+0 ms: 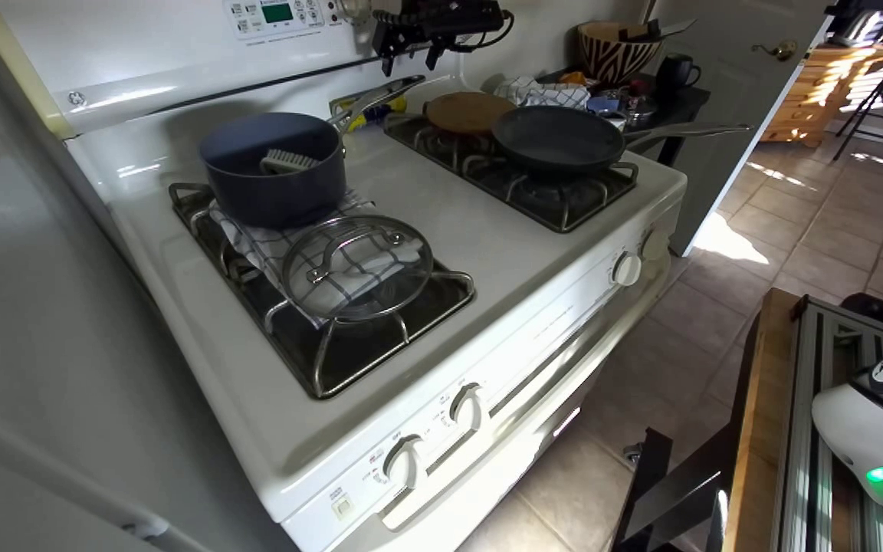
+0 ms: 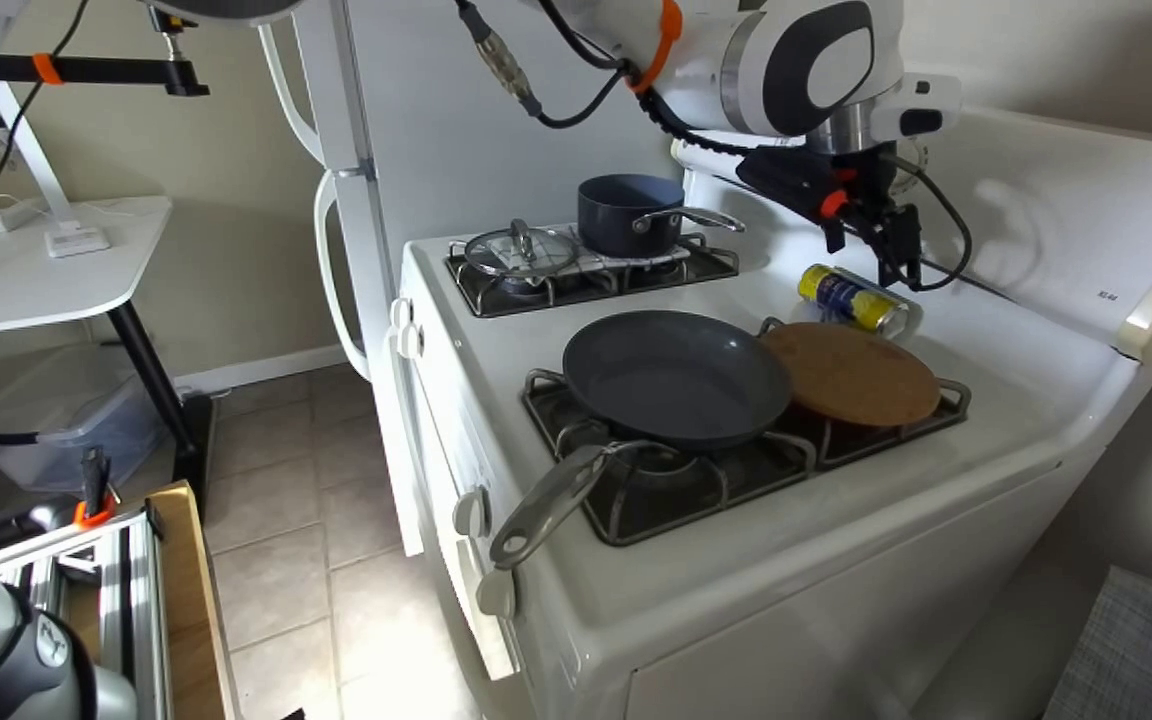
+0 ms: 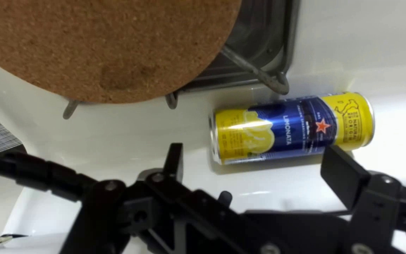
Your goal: Move the can to the left, then put the can in the pan
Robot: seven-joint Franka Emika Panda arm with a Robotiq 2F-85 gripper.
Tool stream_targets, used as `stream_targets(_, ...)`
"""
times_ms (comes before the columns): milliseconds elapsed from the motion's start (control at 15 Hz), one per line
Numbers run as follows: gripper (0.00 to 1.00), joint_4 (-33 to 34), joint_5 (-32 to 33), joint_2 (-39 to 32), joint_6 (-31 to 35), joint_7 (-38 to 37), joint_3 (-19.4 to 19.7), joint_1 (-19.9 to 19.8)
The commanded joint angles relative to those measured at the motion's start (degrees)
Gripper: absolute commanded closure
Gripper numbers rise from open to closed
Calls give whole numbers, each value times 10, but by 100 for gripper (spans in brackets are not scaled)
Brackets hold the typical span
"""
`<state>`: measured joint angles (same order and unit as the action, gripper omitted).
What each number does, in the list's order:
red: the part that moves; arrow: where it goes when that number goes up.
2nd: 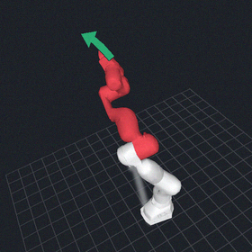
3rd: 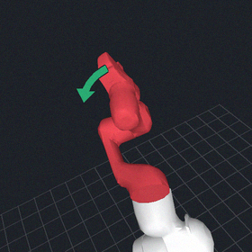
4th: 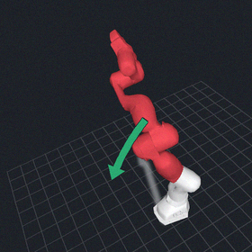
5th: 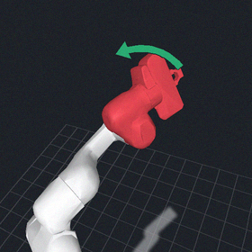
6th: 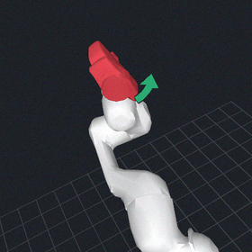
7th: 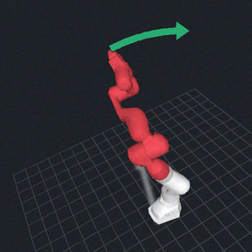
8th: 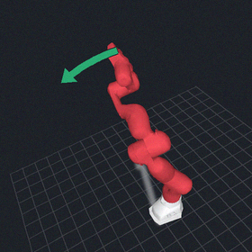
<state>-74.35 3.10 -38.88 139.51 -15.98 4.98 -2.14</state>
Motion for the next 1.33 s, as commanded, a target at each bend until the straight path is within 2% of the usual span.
stream_targets(0, 0, -11, -4, -14, 13, 23, 8, -6)
stream_targets(200, 0, -4, -1, -26, 17, 44, 18, -20)
stream_targets(400, 0, 6, -1, -31, 2, 32, 37, -29)
stream_targets(600, 0, -2, -1, -25, 3, 37, 37, -31)
stream_targets(733, 0, 10, 10, -39, 33, 44, 41, -27)
stream_targets(933, 0, 35, 8, -65, 78, 101, 24, -42)
stream_targets(1267, 0, 76, 7, -117, 89, 124, 24, -42)
